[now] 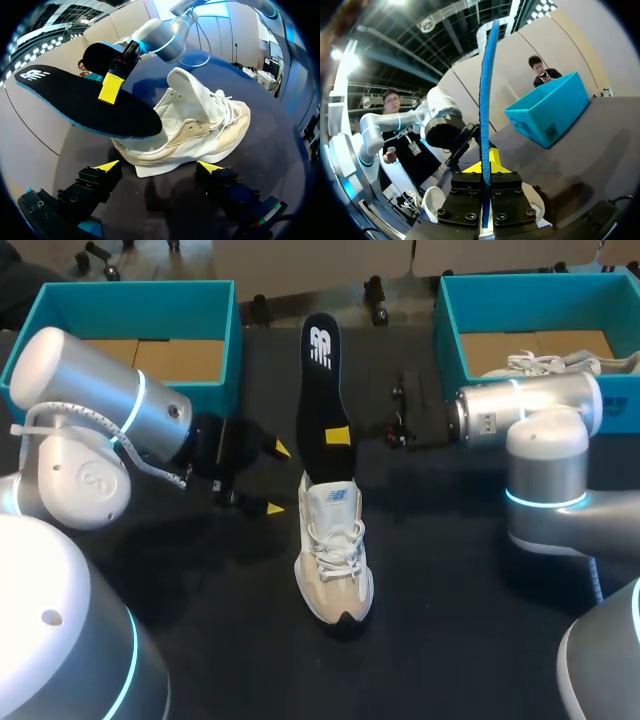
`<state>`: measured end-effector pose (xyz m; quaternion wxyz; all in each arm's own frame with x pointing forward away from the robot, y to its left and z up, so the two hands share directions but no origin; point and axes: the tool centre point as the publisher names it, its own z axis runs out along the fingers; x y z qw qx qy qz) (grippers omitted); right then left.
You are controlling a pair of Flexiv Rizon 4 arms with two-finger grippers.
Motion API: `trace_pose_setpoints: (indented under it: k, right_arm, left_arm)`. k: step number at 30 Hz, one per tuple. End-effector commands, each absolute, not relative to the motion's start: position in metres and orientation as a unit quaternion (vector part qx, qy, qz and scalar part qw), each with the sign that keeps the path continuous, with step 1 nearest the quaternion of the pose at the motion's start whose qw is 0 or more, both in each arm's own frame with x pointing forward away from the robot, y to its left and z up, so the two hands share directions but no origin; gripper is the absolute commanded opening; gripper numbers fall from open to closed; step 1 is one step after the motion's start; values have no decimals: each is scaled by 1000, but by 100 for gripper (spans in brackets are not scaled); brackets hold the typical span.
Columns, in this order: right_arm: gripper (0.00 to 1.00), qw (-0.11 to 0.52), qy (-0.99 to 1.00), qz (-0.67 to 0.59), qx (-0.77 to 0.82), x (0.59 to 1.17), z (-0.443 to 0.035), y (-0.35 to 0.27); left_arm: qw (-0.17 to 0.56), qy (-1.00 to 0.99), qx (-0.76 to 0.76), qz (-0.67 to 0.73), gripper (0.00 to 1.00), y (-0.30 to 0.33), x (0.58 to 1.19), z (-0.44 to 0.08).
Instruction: Take the shoe out of the shoebox, open the shoe tongue, remove and reinsert the insole, then place the shoe into the shoebox
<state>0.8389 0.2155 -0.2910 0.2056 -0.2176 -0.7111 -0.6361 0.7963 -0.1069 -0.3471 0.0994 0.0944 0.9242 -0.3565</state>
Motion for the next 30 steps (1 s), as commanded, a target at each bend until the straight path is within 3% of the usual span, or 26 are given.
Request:
trace_pose_setpoints:
  k: [1,30]
  right_arm:
    - [0,208,-710,-638,-216,842,-294,218]
    - [0,214,-693,-652,-220,832,-305,237]
  left_arm:
    - [99,926,94,-353,100,-107,794,-345]
    - [97,928,86,-350,100,-105,788,-351]
